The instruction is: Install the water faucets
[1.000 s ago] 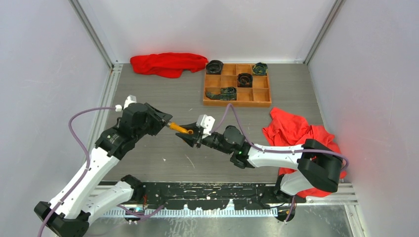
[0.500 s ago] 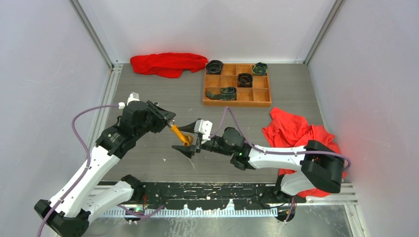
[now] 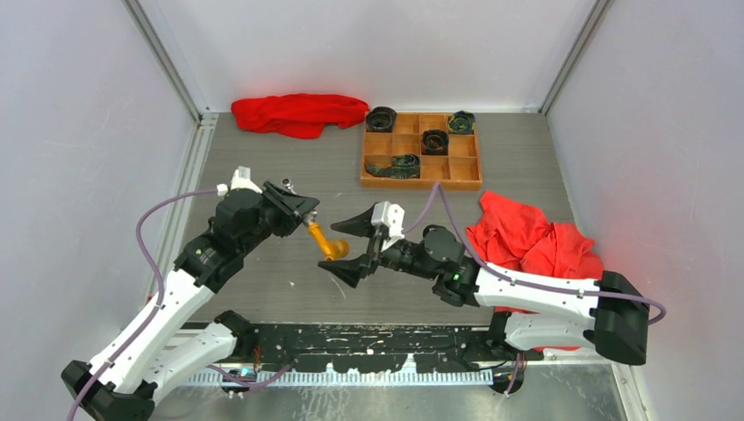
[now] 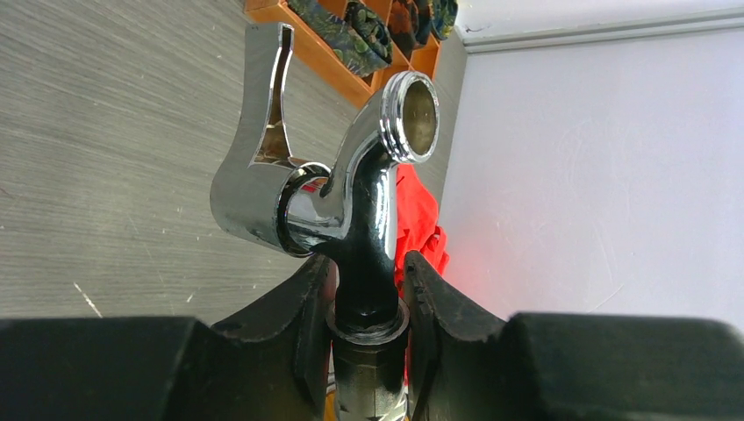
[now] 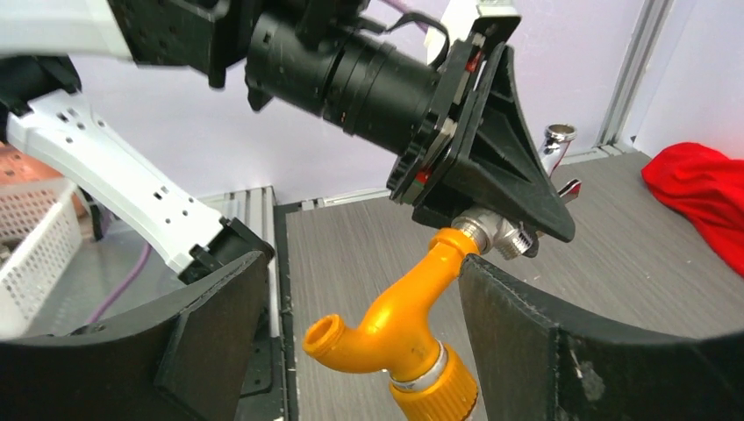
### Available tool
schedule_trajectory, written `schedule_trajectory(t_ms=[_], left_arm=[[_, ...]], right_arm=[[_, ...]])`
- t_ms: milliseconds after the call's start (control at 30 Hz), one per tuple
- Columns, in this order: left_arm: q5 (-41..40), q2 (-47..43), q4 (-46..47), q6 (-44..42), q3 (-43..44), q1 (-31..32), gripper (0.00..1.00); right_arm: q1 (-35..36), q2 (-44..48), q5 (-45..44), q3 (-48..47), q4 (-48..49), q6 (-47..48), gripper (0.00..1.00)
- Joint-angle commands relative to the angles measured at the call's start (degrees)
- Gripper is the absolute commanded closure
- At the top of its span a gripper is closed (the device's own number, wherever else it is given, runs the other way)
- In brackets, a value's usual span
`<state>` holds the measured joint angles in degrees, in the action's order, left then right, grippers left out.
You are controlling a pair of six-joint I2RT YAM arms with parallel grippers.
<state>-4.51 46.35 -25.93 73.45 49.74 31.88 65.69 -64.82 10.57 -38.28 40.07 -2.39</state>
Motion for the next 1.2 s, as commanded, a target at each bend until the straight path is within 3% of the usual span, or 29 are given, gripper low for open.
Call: schedule_trajectory(t_ms=[0,167,367,500,600,867,1033,1167], left_arm=[[-0.8,-2.4,12.8,0.5,-2.7,0.1,1.00],[-1.0,-4.5,22.7,-0.4,-9.3,0.1,1.00],[-3.2,-7.7,42.8,-4.9,-20.2,0.1,1.00],[-4.4,-9.3,53.5,-7.3,-25.5,0.1,1.00],[-6.0,-10.9,56.2,-8.8,-26.9,0.1,1.00],[-9.4,-13.1,61.1,-10.4,-28.6,0.1,1.00],[-11.1,-11.9,62.0,-7.7,-28.4,0.1,1.00],[-11.4,-11.3,61.6,-6.3,-27.9,0.1,1.00]], right_arm=[[0.3,4.0,-4.0,-1.6,-2.7,-9.1,0.15],[-1.4,6.4,-16.8,-3.3,-12.9,-24.1,0.01],[-9.6,8.9,-10.4,4.0,-8.0,-46.7,0.00],[-12.6,9.6,-9.0,8.7,-4.6,-56.9,0.00],[-13.1,8.5,-7.4,11.5,-1.6,-61.0,0.00],[-13.0,-3.9,1.4,15.5,22.8,-71.2,0.00],[-13.0,-12.1,3.2,14.2,36.9,-71.8,0.00],[-13.0,-16.1,5.6,11.8,40.6,-71.9,0.00]])
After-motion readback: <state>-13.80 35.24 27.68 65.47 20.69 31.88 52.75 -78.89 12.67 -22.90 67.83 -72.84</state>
